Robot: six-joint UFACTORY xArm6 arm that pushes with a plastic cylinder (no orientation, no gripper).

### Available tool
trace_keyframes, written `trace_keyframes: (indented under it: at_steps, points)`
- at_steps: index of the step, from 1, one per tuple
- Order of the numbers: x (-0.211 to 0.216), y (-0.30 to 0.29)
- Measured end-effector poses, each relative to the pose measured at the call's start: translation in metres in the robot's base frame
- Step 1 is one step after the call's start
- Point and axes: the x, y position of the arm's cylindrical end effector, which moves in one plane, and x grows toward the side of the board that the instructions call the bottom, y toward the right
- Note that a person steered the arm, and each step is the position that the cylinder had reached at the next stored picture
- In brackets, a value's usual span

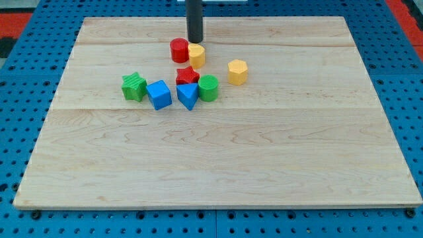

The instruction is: Push the yellow blocks into the group of blocks

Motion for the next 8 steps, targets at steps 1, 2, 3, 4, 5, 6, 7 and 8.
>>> trace_keyframes:
  at_steps: [1,2,3,4,5,6,7,8]
  points:
    - [0.028,-0.021]
    - [0.053,-0.037]
    - [0.062,-0.039]
    - [0.024,-0.03]
    - [0.021,-0.019]
    - [0.017,0.01]
    - [0.007,0.021]
    - [0.021,0.029]
